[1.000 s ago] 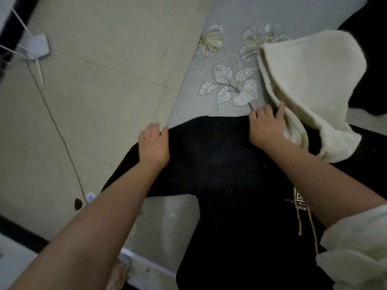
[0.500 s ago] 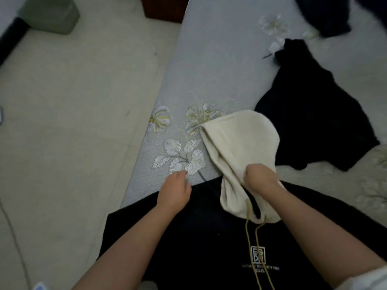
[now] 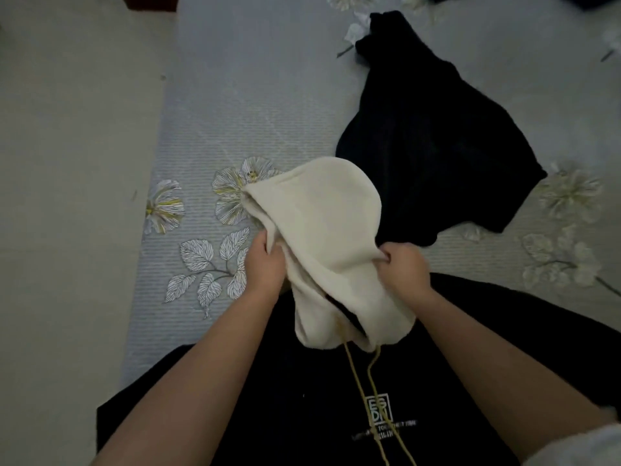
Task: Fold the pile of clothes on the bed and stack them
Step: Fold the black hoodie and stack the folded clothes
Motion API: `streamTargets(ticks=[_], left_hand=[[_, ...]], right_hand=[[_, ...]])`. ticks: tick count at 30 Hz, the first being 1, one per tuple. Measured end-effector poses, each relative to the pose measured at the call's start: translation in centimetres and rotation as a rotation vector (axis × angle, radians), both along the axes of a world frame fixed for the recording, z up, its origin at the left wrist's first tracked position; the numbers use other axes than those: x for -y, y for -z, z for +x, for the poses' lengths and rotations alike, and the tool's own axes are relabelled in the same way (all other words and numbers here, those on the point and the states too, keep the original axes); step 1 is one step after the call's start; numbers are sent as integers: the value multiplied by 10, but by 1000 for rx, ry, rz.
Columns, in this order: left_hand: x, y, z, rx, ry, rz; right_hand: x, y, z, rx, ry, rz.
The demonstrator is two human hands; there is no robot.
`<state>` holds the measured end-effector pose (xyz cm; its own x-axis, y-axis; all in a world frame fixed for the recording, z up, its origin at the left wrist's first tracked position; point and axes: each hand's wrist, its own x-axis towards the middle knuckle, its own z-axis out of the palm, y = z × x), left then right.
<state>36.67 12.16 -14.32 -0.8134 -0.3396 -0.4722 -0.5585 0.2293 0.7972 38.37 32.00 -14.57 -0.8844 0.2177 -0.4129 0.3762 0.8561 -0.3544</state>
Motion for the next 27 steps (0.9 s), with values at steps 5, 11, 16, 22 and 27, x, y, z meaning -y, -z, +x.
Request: streamTargets(ticks=[5, 11, 16, 22, 27], left_hand=[[14, -21, -7, -376, 207, -317], [15, -1, 6, -181, 342, -262], [9, -16, -3, -142, 173, 120], [5, -56, -1, -304, 475, 60], [15, -84, 35, -492, 1174, -129]], right_hand=[[-42, -14, -43, -264, 227, -107], [-47, 9, -53, -27, 221, -66], [-29, -5, -78, 149, 267, -497], [-28, -46, -76, 34, 212, -558], [-62, -94, -8, -61, 28, -621]])
